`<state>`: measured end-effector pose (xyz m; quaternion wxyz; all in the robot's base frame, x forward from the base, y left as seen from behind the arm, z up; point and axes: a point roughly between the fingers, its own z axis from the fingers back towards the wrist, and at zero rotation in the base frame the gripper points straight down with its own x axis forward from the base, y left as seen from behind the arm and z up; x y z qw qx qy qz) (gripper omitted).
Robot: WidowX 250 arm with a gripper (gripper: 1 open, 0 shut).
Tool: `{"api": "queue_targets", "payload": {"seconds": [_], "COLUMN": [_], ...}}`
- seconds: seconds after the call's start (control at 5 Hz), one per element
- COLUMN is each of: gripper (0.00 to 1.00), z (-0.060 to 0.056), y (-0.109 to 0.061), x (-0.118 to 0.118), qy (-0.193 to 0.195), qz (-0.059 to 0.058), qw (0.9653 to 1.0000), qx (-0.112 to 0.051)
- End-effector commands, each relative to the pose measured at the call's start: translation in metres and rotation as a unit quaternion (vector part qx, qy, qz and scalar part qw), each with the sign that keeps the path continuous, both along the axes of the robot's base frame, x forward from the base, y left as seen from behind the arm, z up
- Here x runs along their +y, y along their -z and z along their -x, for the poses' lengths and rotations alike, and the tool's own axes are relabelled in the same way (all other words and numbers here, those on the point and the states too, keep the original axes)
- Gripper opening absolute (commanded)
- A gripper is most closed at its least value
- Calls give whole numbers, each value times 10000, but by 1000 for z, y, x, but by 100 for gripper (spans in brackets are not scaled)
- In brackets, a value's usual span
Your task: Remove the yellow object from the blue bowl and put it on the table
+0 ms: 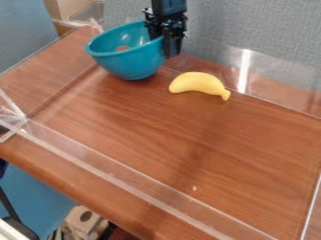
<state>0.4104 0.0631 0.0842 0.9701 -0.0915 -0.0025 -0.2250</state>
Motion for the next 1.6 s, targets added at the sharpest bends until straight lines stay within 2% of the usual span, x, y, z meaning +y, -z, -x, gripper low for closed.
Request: {"api": "queue_targets", "payload": {"seconds": [0.0, 0.4, 0.6, 0.8, 1.0, 1.2, 1.4], "gripper": [0, 0, 0, 0, 0, 0, 0], "z": [2, 14, 18, 25, 40, 58, 77], "y": [-30, -84, -99, -108, -114, -120, -116], "x": [-14, -11, -15, -22, -34, -44, -56], "qy": [532, 587, 628, 701, 849, 847, 887], "qz": [15, 33, 25, 50, 75, 92, 105], "qw": [9979, 9960, 9946, 9933, 9917, 9913, 9908], "qx": [-371, -679, -831, -916, -967, -1002, -1019]}}
